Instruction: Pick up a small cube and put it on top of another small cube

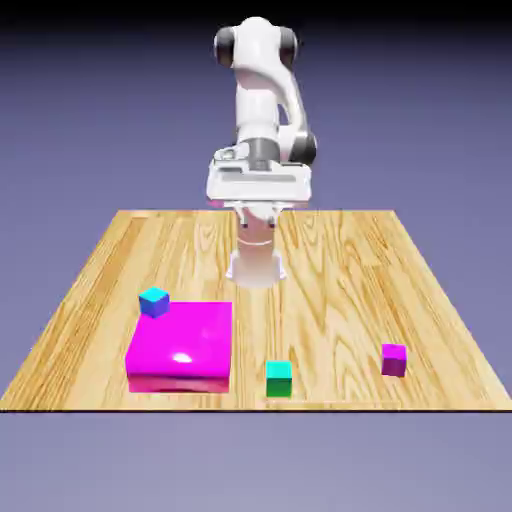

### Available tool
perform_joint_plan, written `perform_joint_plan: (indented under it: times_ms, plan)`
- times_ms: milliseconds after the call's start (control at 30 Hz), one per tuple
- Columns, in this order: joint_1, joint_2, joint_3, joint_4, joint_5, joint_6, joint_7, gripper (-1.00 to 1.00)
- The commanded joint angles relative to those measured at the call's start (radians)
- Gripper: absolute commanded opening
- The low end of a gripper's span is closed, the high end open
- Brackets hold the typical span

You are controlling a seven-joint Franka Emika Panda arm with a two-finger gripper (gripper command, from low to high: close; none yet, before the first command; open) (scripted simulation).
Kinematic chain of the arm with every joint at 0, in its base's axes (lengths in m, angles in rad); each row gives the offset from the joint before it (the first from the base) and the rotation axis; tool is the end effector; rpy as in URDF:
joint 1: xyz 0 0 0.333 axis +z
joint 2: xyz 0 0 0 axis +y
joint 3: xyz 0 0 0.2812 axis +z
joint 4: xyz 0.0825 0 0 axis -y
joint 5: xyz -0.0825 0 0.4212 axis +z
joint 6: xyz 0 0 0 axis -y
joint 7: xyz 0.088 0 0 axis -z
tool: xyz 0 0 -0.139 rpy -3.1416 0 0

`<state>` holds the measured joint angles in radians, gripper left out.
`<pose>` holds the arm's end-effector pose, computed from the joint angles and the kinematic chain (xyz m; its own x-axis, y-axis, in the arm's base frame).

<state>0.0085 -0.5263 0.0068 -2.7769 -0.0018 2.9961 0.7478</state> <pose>0.4684 0.0070 0.3745 0.5492 -0.6692 0.5006 -0.4882 -0.7431 -0.4577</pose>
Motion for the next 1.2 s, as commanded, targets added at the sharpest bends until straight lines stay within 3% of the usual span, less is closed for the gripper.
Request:
perform_joint_plan:
  times_ms: [0,900,1100,1133,1167]
  plan:
    - [-0.003,0.036,0.006,0.028,-0.001,-0.034,0.006,0.0]
    - [-0.081,1.015,0.157,0.769,-0.041,-0.949,0.156,0.0]
    - [-0.072,1.11,0.145,0.709,-0.058,-0.794,0.166,0.0]
    - [-0.072,1.11,0.145,0.709,-0.058,-0.794,0.166,-1.0]
    - [-0.072,1.11,0.145,0.709,-0.058,-0.794,0.166,-1.0]
